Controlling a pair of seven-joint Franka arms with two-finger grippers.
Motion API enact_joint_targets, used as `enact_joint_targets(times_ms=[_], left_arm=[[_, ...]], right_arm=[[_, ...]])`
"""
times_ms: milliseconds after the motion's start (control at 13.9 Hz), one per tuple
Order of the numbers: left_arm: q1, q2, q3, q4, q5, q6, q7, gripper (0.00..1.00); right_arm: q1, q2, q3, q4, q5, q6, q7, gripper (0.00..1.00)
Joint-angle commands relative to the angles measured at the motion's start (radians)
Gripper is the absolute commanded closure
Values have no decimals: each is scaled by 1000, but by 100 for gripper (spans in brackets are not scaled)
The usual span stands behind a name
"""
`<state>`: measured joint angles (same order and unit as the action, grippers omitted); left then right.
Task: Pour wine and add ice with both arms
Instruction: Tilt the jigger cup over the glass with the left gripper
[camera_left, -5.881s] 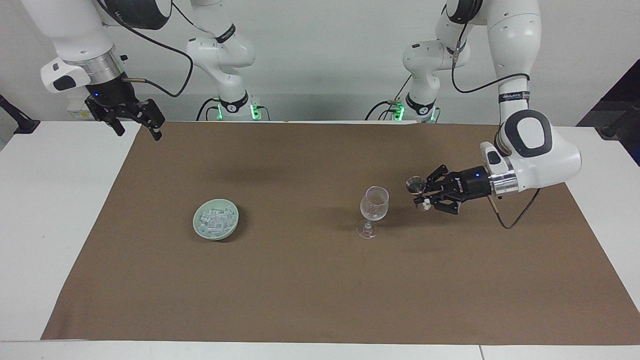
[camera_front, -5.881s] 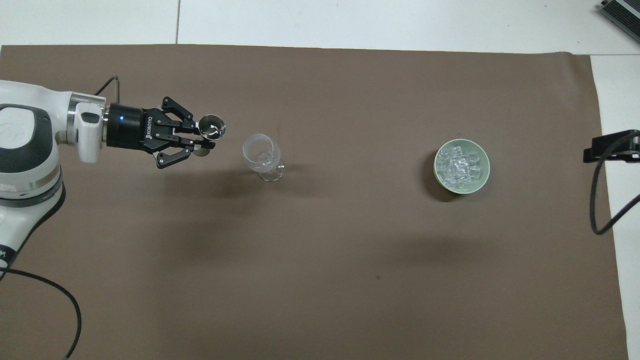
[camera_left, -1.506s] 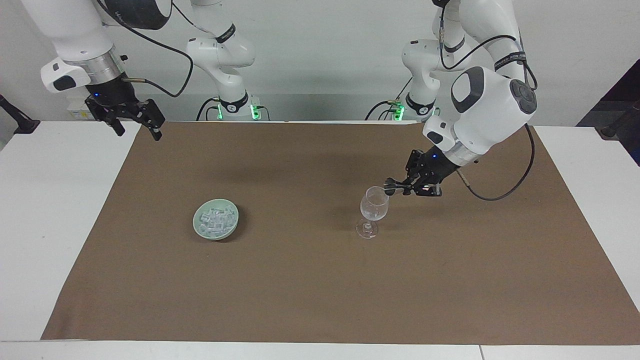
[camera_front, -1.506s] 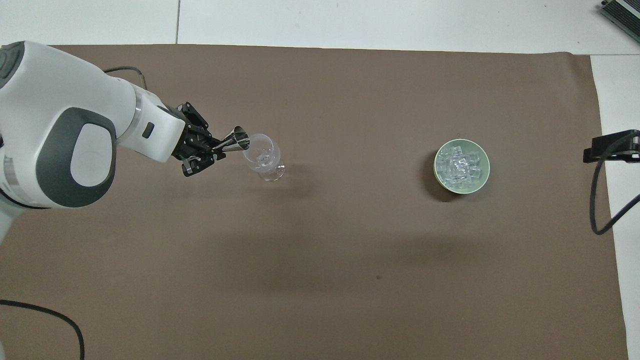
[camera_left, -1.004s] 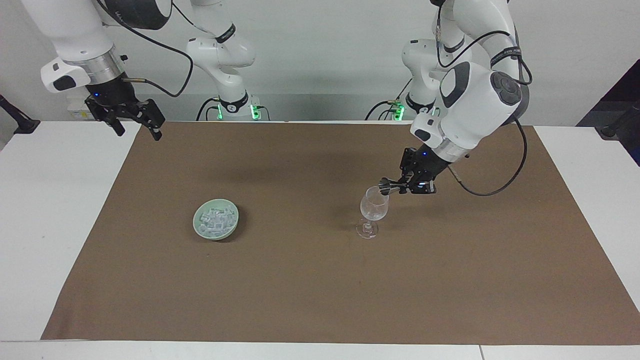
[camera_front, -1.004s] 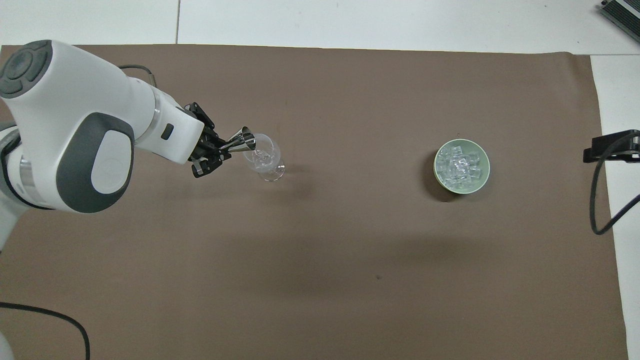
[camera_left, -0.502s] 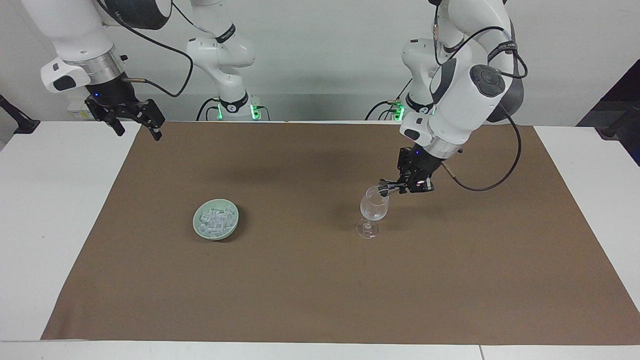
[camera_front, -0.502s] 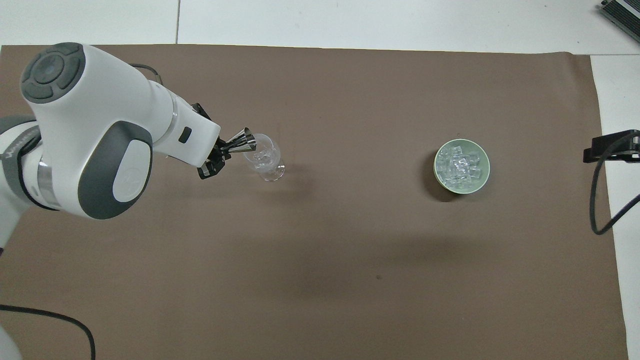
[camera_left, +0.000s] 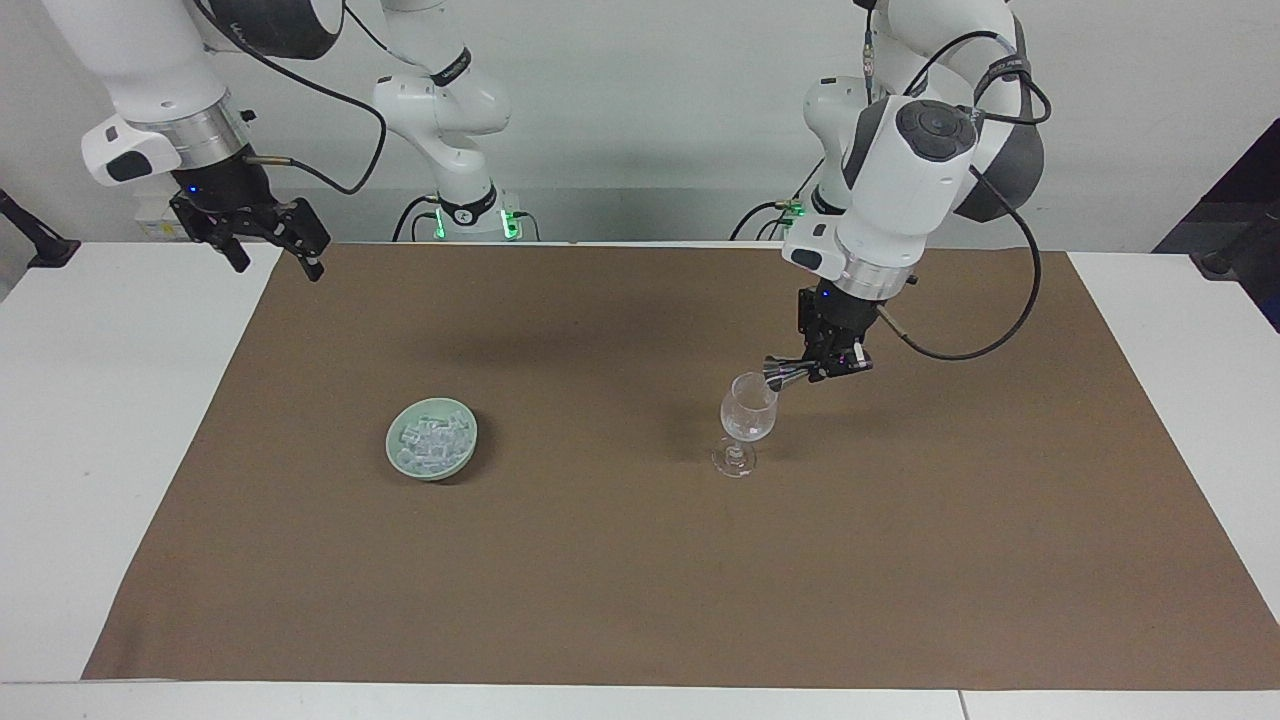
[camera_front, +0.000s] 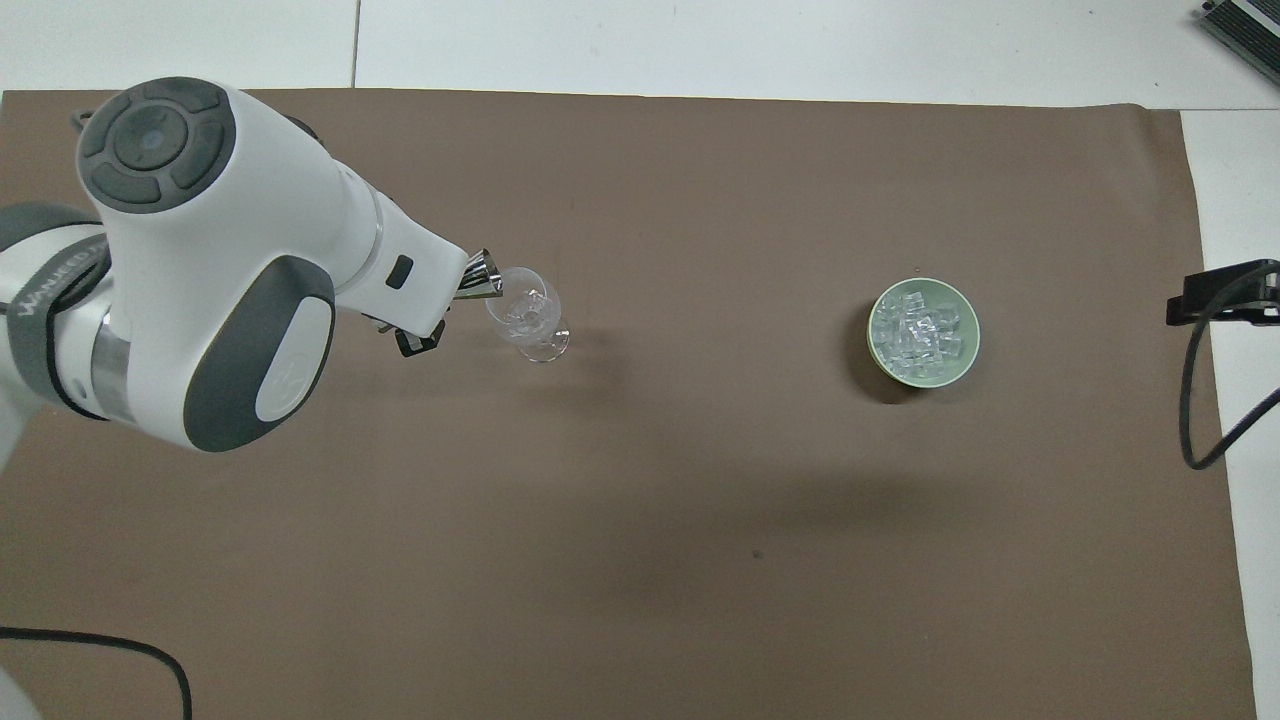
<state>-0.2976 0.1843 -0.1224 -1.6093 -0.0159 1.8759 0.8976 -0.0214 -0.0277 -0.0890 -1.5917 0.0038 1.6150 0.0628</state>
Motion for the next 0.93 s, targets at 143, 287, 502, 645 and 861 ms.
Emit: enact_joint_targets(times_ms=[143, 287, 502, 645, 861], left_arm=[[-44, -6, 17, 9, 79, -35, -71, 96], [-66, -5, 18, 17, 131, -52, -72, 96], [-87, -5, 17, 34, 162, -72, -98, 96], [-104, -3, 17, 35, 178, -83, -123, 96], [-109, 1, 18, 37, 217, -84, -132, 97]], right_arm=[[-14, -8, 9, -13, -1, 13, -20, 0], [-14, -8, 9, -13, 1, 13, -20, 0], [-14, -8, 9, -13, -1, 13, -20, 0], [-14, -8, 9, -13, 1, 13, -20, 0], [-14, -8, 9, -13, -1, 13, -20, 0]])
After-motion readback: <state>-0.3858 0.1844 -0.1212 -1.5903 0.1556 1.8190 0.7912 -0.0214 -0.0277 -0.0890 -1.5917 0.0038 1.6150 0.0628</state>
